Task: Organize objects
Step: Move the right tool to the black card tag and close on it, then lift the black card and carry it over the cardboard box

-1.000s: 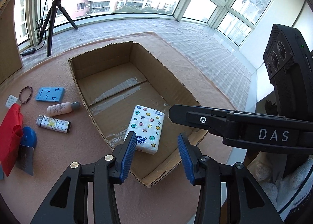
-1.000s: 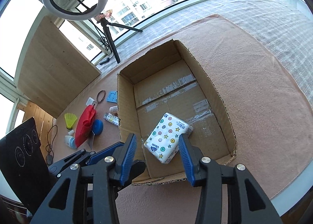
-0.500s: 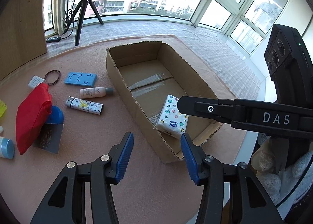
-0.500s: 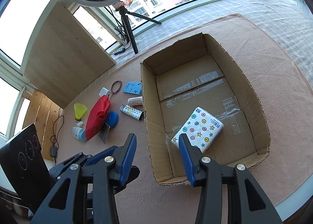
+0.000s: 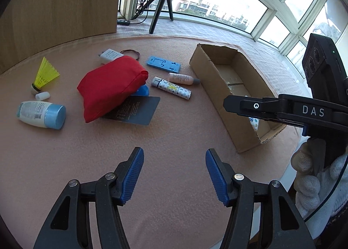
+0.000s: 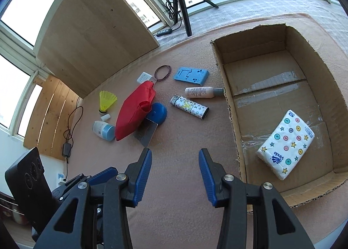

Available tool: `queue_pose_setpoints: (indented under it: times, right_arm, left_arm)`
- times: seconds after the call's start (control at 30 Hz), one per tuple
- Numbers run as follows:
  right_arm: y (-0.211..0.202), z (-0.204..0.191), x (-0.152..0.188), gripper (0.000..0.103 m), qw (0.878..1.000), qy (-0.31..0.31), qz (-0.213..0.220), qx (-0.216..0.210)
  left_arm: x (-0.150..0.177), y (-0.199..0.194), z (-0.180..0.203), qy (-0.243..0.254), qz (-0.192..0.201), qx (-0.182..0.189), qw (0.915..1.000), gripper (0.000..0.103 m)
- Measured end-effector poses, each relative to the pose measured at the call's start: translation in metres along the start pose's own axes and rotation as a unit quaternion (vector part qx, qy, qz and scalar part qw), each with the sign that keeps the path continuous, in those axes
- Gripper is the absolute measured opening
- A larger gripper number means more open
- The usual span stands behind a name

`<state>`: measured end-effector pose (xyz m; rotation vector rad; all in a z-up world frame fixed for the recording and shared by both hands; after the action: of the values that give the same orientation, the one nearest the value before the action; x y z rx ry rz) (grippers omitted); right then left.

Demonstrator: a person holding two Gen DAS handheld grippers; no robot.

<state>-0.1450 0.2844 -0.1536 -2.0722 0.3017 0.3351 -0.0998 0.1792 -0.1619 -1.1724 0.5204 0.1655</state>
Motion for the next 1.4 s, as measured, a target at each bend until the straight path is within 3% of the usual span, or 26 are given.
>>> queue_pose_setpoints:
  times: [0.3, 0.8, 1.0, 1.13, 1.4]
  right_arm:
    - [0.057, -0.036, 0.003, 0.041, 0.999, -0.019, -0.032, -0.009]
    - [0.108, -0.037, -0.003, 0.04, 0.998, -0.001, -0.056, 0.009]
    - [0.114, -0.038, -0.004, 0.029, 0.998, 0.002, -0.059, 0.011]
    - [0.116, -0.039, -0.004, 0.014, 0.998, 0.008, -0.063, 0.007]
    - [0.11, -0.048, 0.0, 0.009, 0.998, -0.003, -0.059, 0.001]
  left_arm:
    - [0.026, -0.027, -0.073, -0.058, 0.007, -0.033, 0.9977, 0.063]
    - [0.039, -0.042, -0.113, -0.092, 0.011, -0.052, 0.9944, 0.064]
    - [0.038, -0.043, -0.12, -0.095, 0.01, -0.05, 0.9942, 0.064]
    - [0.037, -0.042, -0.119, -0.092, 0.009, -0.049, 0.9945, 0.064]
    - [0.035, -0.033, -0.114, -0.087, 0.001, -0.044, 0.9952, 0.064]
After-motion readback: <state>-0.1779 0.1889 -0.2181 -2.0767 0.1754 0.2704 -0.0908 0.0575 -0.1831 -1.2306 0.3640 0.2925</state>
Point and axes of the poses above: each gripper's, at about its wrist camera, not at the fingertips, and y roughly the way its jaws point, z to its right, x to its underside, the point moved 10 cm from there along y, roughly the way its jaws point
